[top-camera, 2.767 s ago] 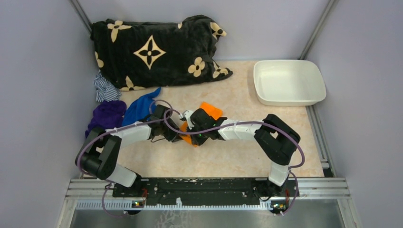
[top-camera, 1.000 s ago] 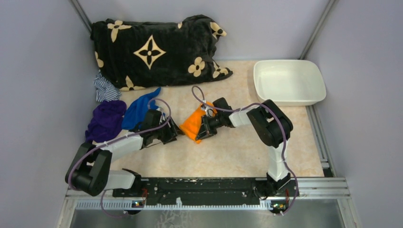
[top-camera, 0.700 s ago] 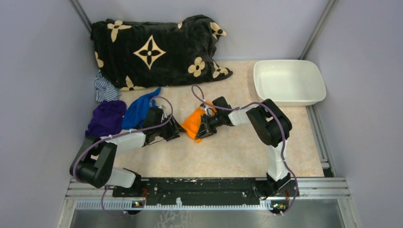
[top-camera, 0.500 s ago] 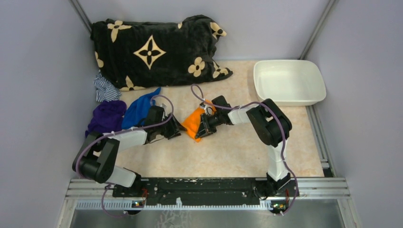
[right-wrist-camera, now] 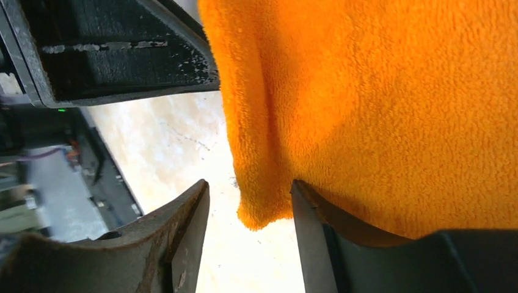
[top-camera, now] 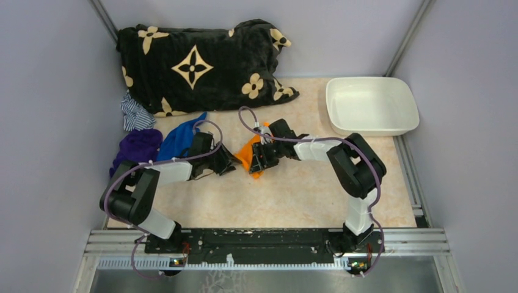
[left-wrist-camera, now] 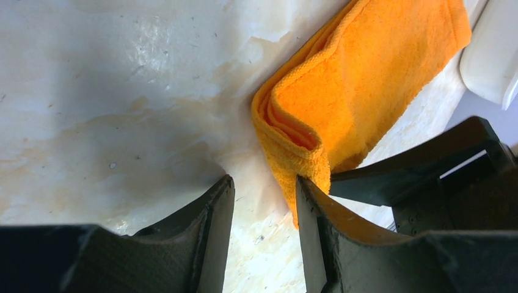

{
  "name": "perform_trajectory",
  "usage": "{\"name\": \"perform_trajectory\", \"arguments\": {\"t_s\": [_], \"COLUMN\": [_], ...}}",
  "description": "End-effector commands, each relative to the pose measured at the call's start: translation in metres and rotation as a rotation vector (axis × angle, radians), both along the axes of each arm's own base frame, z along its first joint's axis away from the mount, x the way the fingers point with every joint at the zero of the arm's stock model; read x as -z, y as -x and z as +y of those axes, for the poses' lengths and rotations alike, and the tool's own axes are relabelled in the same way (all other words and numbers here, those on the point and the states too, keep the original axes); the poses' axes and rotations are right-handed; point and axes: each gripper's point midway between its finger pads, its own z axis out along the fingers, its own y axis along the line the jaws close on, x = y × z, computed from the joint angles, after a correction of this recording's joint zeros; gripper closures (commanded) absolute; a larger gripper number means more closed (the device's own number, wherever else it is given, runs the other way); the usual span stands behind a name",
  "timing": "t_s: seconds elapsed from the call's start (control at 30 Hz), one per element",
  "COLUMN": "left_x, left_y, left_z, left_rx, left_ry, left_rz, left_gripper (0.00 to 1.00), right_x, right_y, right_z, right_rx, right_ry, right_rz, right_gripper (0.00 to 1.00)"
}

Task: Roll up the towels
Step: Roll the towel at the center of the board.

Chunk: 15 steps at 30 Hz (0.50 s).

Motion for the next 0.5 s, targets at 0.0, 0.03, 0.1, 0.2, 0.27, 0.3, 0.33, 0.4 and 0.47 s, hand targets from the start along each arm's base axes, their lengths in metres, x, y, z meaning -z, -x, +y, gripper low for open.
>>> {"name": "perform_trajectory", "arguments": {"t_s": [0.0,0.03,0.1,0.2,0.27,0.3,0.33,0.4,0.47], "left_x": [0.030,0.031,0.032,0.033,0.032,0.032,0.031,0.030,0.031], "left_y": [0.008,0.009,0.009,0.009,0.008,0.008,0.008,0.007,0.007], "left_z": [0.015,0.015,0.013,0.011,0.010,0.010,0.010,0.009,0.008], "left_rx": [-0.055,-0.053,-0.051,-0.046,-0.047,-0.047,-0.047,-0.046,-0.044], "left_ry": [-0.074,-0.072,-0.062,-0.053,-0.050,-0.048,-0.048,-0.044,-0.041], "left_rz": [0.094,0.099,0.106,0.110,0.108,0.108,0.107,0.106,0.109], "left_gripper": [0.51,0.51,0.51,0.52,0.52,0.52,0.52,0.52,0.52], "right_x": [-0.018,-0.016,-0.016,-0.012,-0.008,-0.005,-0.001,0.006,0.013], "right_y": [-0.017,-0.018,-0.020,-0.020,-0.018,-0.018,-0.017,-0.015,-0.014], "right_z": [0.004,0.003,0.003,0.001,-0.001,-0.002,-0.004,-0.005,-0.008], "right_rx": [-0.005,-0.007,-0.014,-0.033,-0.053,-0.060,-0.067,-0.082,-0.087], "right_ry": [0.097,0.126,0.176,0.242,0.291,0.316,0.348,0.401,0.456], "right_rz": [-0.280,-0.324,-0.407,-0.499,-0.551,-0.575,-0.596,-0.639,-0.680], "right_gripper": [0.46,0.46,0.45,0.45,0.45,0.44,0.44,0.45,0.47]}}
